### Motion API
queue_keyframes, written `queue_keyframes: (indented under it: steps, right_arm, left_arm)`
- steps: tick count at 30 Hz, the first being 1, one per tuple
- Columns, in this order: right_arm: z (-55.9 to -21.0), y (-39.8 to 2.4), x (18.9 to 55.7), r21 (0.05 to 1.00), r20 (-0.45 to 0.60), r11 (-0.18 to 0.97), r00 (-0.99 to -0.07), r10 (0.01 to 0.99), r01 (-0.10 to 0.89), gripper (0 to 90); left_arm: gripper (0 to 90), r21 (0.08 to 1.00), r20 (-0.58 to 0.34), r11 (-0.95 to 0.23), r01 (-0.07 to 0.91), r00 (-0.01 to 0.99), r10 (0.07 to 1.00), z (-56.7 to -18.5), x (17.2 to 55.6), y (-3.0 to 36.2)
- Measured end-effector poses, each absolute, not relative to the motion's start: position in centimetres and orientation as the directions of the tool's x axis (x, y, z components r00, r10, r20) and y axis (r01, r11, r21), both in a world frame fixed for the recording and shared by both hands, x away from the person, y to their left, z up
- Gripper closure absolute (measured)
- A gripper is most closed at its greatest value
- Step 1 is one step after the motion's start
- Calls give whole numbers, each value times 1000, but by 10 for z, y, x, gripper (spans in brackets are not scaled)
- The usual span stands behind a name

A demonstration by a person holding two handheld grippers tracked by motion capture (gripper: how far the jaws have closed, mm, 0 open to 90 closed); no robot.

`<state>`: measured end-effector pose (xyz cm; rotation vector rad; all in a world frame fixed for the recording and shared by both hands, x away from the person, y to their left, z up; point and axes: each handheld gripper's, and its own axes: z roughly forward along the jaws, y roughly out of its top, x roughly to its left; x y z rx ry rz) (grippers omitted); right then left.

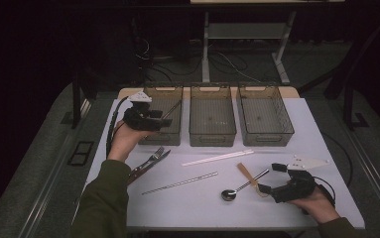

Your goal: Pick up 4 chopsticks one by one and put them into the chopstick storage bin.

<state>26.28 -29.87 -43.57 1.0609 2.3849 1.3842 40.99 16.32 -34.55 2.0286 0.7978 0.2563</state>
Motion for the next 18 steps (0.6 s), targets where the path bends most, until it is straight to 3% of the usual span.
queue_keyframes:
  steps: [12, 18]
  right_arm:
    - [-436, -299, 263, 818, 181, 308, -726, 663, 485, 28]
    - [-435, -299, 262, 819, 180, 308, -727, 663, 484, 28]
  left_arm:
    - [423, 821, -102, -425, 380, 831, 547, -355, 361, 137]
    - [496, 828, -109, -431, 359, 856, 505, -364, 341, 125]
